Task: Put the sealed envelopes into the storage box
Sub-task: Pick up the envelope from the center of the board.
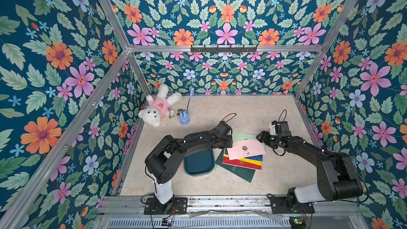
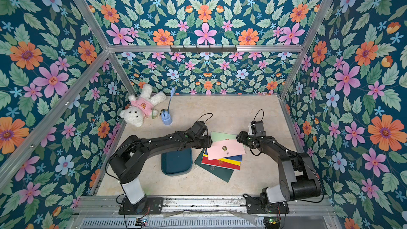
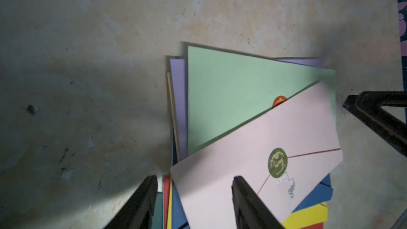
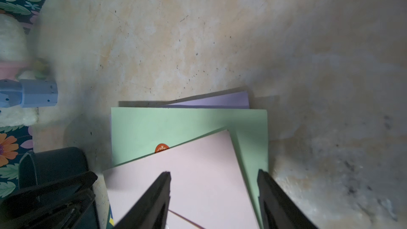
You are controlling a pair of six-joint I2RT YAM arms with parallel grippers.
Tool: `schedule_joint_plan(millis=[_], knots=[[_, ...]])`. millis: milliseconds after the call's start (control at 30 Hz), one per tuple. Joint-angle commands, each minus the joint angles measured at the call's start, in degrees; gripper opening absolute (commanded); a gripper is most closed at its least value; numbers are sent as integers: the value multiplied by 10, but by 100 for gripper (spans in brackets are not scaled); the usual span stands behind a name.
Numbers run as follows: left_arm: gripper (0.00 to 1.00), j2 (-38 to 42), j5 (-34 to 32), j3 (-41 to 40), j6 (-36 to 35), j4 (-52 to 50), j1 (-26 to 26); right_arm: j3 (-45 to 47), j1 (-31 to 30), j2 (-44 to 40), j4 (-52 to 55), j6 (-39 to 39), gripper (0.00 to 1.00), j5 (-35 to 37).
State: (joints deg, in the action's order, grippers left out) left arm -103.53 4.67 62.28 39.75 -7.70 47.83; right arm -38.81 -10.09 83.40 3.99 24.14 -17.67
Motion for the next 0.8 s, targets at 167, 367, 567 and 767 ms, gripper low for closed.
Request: schedule_joint_plan(millis=[167,367,567,767], knots=[[59,-11,4,-8,9,4,1,11,-6,11,-13,-2,65,0],[56,-28,16,-9,22,25,3,17,-8,22,-11,2,65,0],[56,-30,42,-11,33,58,3,29,-11,15,-15,9,65,-9],[56,-25,80,-4,47,104,3,39,-11,9,-28,19,62,-35]])
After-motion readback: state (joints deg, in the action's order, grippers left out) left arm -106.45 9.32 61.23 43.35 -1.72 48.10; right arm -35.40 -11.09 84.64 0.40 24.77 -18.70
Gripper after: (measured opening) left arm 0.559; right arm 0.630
